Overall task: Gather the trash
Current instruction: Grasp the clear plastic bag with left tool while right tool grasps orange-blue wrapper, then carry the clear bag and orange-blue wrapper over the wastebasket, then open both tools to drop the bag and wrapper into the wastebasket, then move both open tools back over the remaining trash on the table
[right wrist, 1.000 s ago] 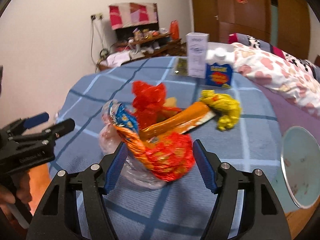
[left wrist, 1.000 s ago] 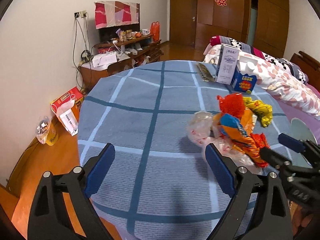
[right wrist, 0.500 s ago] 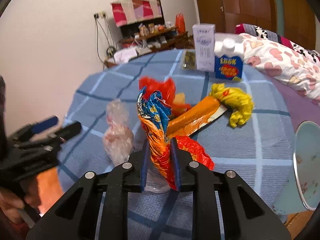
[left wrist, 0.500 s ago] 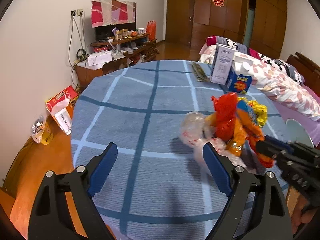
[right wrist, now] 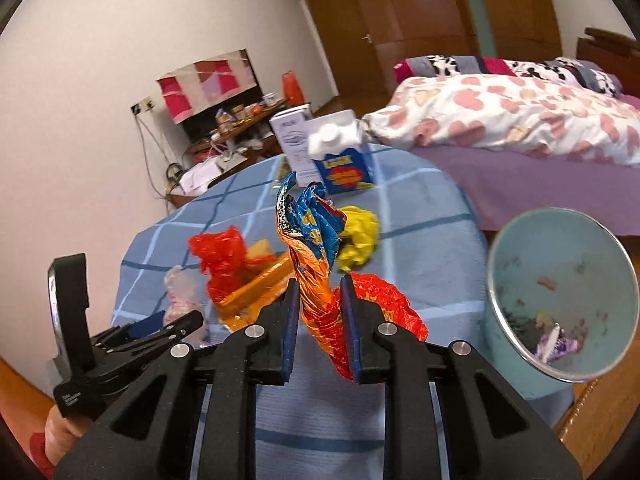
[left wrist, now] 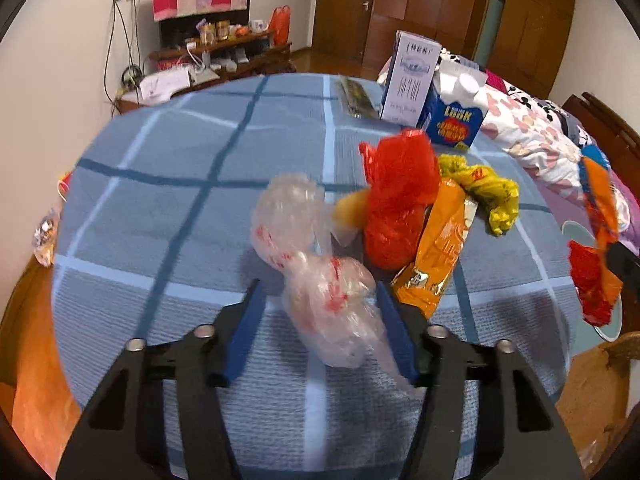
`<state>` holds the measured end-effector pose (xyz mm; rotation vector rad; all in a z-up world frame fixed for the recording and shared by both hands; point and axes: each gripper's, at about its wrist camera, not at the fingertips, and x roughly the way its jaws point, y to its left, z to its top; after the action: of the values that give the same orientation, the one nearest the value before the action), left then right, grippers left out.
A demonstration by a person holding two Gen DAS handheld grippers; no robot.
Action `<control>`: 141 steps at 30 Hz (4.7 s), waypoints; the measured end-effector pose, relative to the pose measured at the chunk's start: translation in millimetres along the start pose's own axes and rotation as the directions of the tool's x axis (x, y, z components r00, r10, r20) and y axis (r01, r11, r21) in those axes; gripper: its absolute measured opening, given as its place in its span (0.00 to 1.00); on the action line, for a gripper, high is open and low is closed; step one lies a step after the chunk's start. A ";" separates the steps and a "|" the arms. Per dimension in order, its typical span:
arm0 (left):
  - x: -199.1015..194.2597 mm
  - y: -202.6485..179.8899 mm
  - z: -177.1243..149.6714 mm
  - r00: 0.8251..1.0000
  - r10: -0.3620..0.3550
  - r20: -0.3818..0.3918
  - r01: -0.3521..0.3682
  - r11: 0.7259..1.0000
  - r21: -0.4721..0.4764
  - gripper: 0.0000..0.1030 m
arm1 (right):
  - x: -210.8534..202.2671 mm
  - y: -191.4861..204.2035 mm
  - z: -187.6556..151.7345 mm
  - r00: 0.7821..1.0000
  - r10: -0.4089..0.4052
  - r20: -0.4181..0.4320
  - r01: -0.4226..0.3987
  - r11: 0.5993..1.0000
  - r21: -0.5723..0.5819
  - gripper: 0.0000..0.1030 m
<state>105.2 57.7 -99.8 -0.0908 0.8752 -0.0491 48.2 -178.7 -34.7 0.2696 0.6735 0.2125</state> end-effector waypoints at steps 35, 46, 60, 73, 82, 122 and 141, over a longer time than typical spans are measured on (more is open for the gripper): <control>-95.8 -150.8 11.7 0.954 -0.231 0.192 0.158 0.929 0.334 0.33 | -89.2 -84.0 3.1 0.968 -0.206 0.146 0.184 0.971 0.151 0.21; -93.9 -207.4 9.5 0.941 -0.293 0.170 0.199 0.885 0.422 0.34 | -105.7 -124.8 1.5 0.943 -0.290 0.162 0.250 0.941 0.226 0.21; -79.1 -265.7 3.7 0.939 -0.317 0.133 0.220 0.850 0.478 0.34 | -99.6 -167.1 -6.1 0.920 -0.370 0.128 0.317 0.897 0.307 0.21; -48.4 -307.6 0.5 0.950 -0.293 0.103 0.201 0.833 0.516 0.34 | -76.5 -207.1 -15.0 0.915 -0.399 0.051 0.344 0.842 0.416 0.21; -25.9 -325.3 -5.3 0.959 -0.280 0.055 0.211 0.827 0.522 0.34 | -59.6 -229.5 -17.9 0.926 -0.378 0.001 0.333 0.816 0.473 0.21; -67.9 -222.9 5.6 0.968 -0.137 0.211 0.054 0.933 0.355 0.90 | -82.8 -171.1 -21.2 0.870 -0.480 0.116 0.410 0.833 0.372 0.88; -65.3 -123.9 13.7 0.978 -0.026 0.207 -0.021 0.975 0.222 0.92 | -40.7 -86.1 -10.7 0.934 -0.344 0.091 0.325 0.929 0.176 0.87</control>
<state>73.2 -59.6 -28.8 0.1125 0.6541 -0.1375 19.4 -269.5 -45.8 0.3124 0.6070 -0.1860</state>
